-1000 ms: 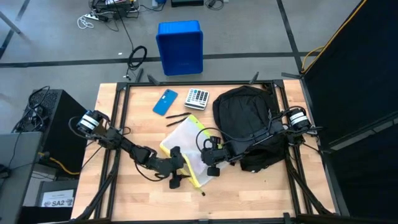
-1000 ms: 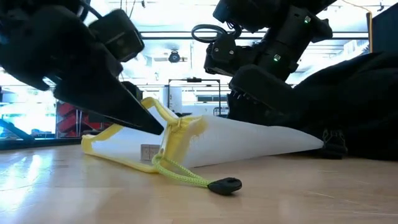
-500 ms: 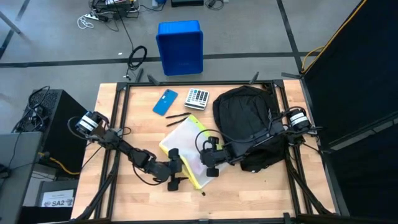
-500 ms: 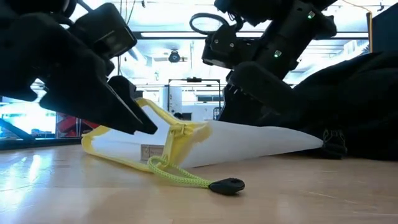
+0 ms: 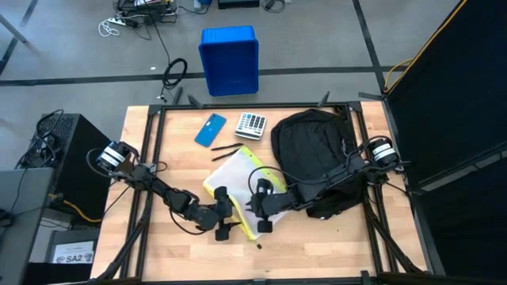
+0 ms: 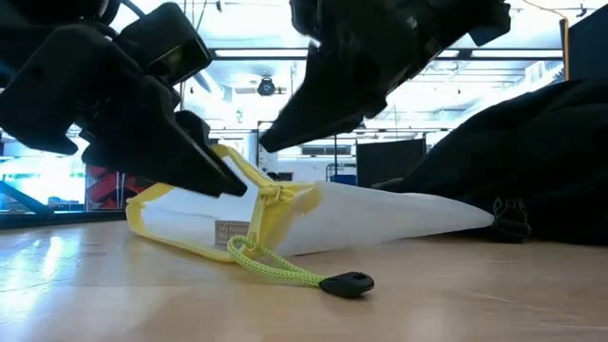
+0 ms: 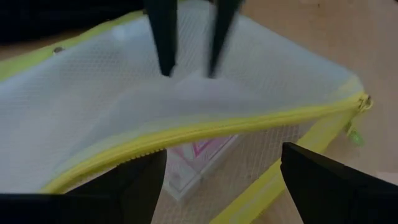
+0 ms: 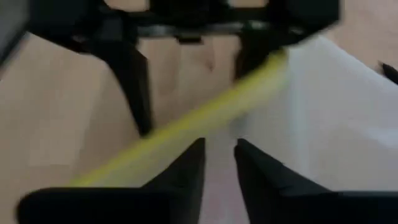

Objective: Unpack backpack
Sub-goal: Remove the white game card from the white zip bag

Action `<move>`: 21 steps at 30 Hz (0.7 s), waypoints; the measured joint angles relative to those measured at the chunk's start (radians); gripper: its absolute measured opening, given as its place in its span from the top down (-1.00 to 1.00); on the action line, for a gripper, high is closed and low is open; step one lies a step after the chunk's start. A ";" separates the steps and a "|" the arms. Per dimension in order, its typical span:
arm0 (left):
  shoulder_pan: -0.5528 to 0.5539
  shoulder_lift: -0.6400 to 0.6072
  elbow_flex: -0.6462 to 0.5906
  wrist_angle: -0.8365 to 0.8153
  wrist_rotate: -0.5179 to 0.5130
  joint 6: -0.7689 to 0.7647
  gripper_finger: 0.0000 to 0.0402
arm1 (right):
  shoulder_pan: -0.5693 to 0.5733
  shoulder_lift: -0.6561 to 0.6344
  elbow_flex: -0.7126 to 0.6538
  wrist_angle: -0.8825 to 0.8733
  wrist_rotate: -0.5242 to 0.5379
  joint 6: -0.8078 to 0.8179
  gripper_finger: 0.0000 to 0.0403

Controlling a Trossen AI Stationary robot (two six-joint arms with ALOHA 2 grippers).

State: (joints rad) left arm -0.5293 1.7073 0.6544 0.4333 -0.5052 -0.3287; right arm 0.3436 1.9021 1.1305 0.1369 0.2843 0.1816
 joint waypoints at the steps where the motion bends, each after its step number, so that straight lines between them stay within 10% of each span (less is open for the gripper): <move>1: 0.000 0.000 0.000 0.012 -0.002 0.014 -0.40 | 0.002 0.000 0.000 0.000 -0.001 0.000 0.52; 12: 0.000 0.000 0.004 0.133 -0.003 0.150 -0.40 | -0.015 0.002 0.000 -0.001 0.015 0.054 -0.50; 21: -0.001 0.000 0.004 0.181 -0.003 0.221 -0.40 | -0.045 0.003 0.000 0.057 -0.041 0.096 -0.79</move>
State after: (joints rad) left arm -0.5301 1.7073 0.6589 0.6146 -0.5081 -0.1074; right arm 0.2986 1.9053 1.1301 0.1936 0.2428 0.2781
